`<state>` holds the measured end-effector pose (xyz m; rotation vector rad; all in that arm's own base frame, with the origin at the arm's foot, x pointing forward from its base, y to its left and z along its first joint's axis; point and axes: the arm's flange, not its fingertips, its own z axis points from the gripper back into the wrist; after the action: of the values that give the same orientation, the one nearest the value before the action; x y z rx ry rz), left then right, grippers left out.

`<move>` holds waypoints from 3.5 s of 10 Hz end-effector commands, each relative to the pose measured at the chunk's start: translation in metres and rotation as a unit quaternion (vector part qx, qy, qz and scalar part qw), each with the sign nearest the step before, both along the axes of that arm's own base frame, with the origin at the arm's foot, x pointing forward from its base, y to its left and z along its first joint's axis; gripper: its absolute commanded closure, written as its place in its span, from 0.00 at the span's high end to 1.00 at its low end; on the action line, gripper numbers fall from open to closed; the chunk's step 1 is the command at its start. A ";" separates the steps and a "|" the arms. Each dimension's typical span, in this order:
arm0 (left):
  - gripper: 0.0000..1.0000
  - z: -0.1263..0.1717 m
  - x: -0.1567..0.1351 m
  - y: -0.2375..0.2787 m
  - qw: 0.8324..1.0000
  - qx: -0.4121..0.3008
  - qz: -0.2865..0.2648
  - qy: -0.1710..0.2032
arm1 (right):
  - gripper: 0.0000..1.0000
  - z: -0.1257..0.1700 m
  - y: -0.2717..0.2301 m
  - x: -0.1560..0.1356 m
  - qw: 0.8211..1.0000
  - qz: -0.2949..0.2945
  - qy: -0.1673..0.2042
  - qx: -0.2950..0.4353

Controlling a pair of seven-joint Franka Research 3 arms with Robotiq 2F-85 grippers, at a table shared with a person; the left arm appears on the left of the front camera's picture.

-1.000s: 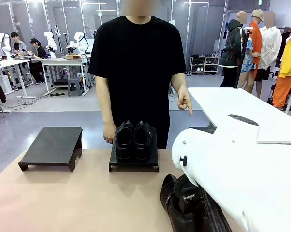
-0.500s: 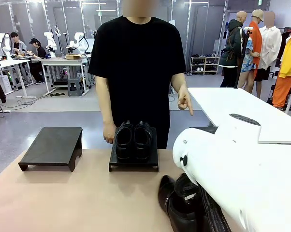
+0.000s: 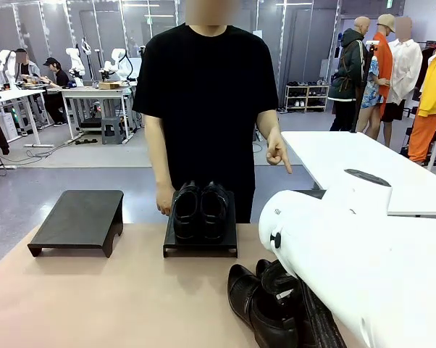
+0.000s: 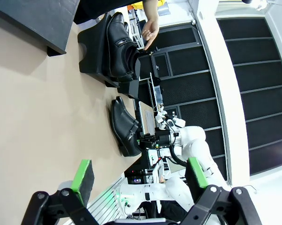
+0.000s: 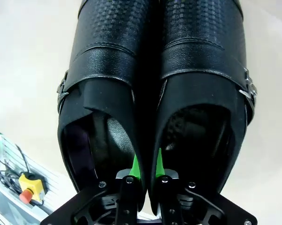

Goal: Place the shoes on the stand as instructed by the person.
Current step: Pick up another pair of Shoes and place it on the Shoes Stand indicated by the person.

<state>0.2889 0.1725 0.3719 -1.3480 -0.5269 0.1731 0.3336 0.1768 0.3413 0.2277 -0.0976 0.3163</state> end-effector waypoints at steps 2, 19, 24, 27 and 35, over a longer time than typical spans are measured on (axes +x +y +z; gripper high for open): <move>1.00 0.002 0.001 0.000 1.000 -0.012 0.002 -0.002 | 0.00 0.060 -0.026 -0.014 0.999 0.039 -0.023 0.012; 1.00 0.002 0.001 0.000 1.000 -0.012 0.002 -0.002 | 0.00 0.156 -0.131 0.015 0.996 0.012 -0.038 0.081; 1.00 0.002 0.001 0.000 1.000 -0.012 0.002 -0.002 | 0.10 0.177 -0.161 0.083 0.987 -0.094 -0.126 0.028; 1.00 0.002 0.001 0.000 1.000 -0.012 0.002 -0.002 | 0.10 0.167 -0.164 0.135 0.980 -0.107 -0.169 0.010; 1.00 0.002 0.001 0.000 1.000 -0.012 0.002 -0.002 | 0.10 0.118 -0.154 0.214 0.971 -0.147 -0.186 0.000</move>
<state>0.2888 0.1727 0.3716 -1.3479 -0.5258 0.1740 0.5379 0.0150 0.4542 0.1697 -0.4644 0.1023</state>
